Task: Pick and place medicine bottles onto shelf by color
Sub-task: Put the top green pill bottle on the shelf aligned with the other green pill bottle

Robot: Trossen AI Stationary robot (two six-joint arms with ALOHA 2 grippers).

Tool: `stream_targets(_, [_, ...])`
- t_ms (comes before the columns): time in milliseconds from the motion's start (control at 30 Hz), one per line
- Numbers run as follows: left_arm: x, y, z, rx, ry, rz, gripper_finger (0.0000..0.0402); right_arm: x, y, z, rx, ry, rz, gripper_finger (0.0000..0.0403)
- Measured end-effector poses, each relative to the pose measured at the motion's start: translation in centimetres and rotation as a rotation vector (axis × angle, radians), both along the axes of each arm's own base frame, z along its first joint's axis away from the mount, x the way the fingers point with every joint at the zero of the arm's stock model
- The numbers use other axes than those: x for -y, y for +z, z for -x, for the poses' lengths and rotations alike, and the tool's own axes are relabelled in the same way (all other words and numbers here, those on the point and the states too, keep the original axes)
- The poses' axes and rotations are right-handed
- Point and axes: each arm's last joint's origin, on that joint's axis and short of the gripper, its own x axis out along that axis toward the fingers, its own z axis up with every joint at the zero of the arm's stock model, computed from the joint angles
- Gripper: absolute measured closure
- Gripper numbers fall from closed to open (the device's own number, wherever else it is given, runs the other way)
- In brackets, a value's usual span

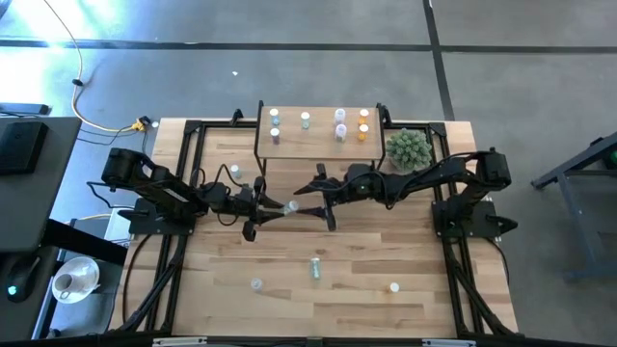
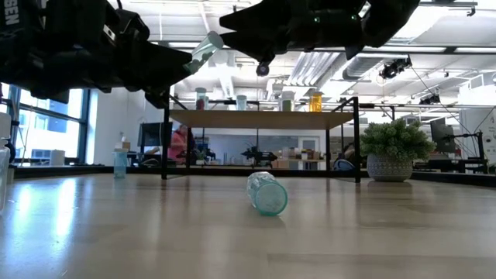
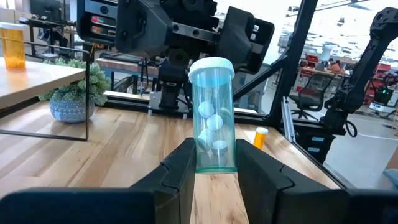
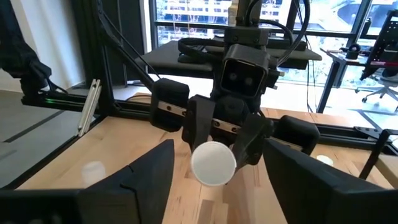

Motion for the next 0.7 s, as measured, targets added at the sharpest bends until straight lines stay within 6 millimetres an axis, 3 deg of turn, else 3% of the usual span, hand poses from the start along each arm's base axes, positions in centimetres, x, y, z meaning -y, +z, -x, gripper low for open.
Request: stream_targets(700, [0.0,-0.1,0.0,-0.006,0.002,0.001,0.0310,-0.7,-1.2,-0.7,0.008,0.019,-0.007,0.0159])
